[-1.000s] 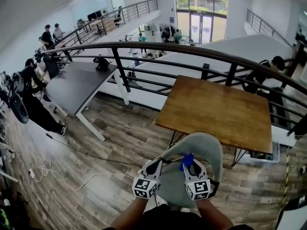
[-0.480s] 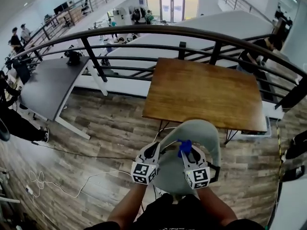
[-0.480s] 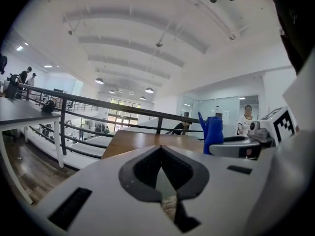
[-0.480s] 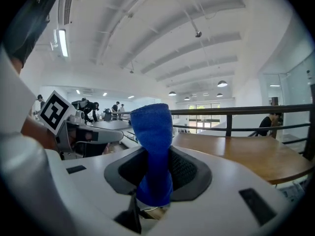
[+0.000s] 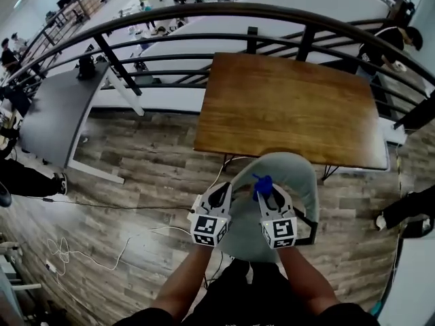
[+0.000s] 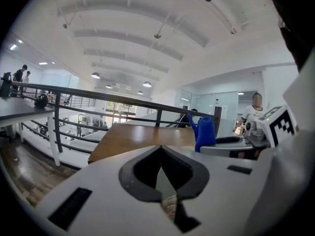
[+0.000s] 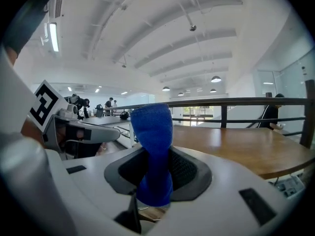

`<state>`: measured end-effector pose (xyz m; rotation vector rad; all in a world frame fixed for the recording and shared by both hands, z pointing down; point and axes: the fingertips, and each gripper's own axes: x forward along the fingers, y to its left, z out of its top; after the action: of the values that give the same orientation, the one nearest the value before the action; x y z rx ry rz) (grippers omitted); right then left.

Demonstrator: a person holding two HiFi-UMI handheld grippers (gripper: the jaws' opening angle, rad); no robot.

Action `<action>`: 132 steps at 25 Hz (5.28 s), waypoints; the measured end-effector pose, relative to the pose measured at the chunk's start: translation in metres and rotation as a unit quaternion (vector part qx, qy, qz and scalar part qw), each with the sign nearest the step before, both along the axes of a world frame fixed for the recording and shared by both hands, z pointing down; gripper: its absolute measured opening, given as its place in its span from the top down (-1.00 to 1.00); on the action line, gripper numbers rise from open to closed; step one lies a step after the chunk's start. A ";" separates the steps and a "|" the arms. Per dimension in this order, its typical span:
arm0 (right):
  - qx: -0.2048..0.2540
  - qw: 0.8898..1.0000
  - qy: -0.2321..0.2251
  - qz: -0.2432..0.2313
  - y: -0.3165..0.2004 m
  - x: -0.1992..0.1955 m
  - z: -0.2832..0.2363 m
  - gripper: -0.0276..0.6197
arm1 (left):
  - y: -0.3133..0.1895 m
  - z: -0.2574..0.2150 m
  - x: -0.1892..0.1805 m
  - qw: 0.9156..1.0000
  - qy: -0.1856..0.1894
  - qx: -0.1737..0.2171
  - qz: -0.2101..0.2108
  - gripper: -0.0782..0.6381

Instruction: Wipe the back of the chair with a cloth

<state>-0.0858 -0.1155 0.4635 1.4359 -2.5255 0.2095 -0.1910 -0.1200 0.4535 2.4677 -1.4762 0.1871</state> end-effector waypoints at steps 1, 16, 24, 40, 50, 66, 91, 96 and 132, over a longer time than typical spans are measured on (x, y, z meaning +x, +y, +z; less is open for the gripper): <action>-0.002 1.000 -0.002 0.003 -0.006 0.002 0.005 0.55 | -0.006 0.005 0.003 1.000 -0.005 -0.002 0.001 0.79; -0.039 0.999 -0.007 0.036 -0.088 0.012 0.094 0.55 | -0.073 0.077 0.048 0.999 -0.023 -0.033 0.019 0.79; -0.067 0.995 0.014 0.066 -0.119 0.016 0.116 0.55 | -0.086 0.087 0.045 0.999 -0.008 -0.051 0.010 0.79; -0.058 0.991 0.001 0.120 -0.123 0.051 0.121 0.55 | -0.094 0.092 0.073 0.998 -0.005 -0.054 0.030 0.79; -0.059 0.985 -0.004 0.160 -0.121 0.088 0.123 0.55 | -0.097 0.094 0.108 0.997 0.002 -0.053 0.055 0.79; -0.060 0.973 -0.006 0.224 -0.108 0.159 0.122 0.55 | -0.096 0.089 0.168 0.993 0.014 -0.054 0.101 0.79; -0.051 0.981 -0.039 0.181 -0.086 0.150 0.121 0.55 | -0.094 0.099 0.162 0.994 0.028 -0.064 0.084 0.79; -0.065 0.991 -0.036 0.114 -0.080 0.089 0.133 0.55 | -0.090 0.104 0.127 0.996 0.030 -0.072 0.049 0.79; -0.068 0.997 -0.024 0.029 -0.105 -0.006 0.173 0.55 | -0.080 0.143 0.034 0.995 0.017 -0.093 -0.019 0.79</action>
<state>-0.0919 -0.2201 0.6362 1.4671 -2.4560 0.4216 -0.1569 -0.2002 0.5967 2.2839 -1.4223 0.2608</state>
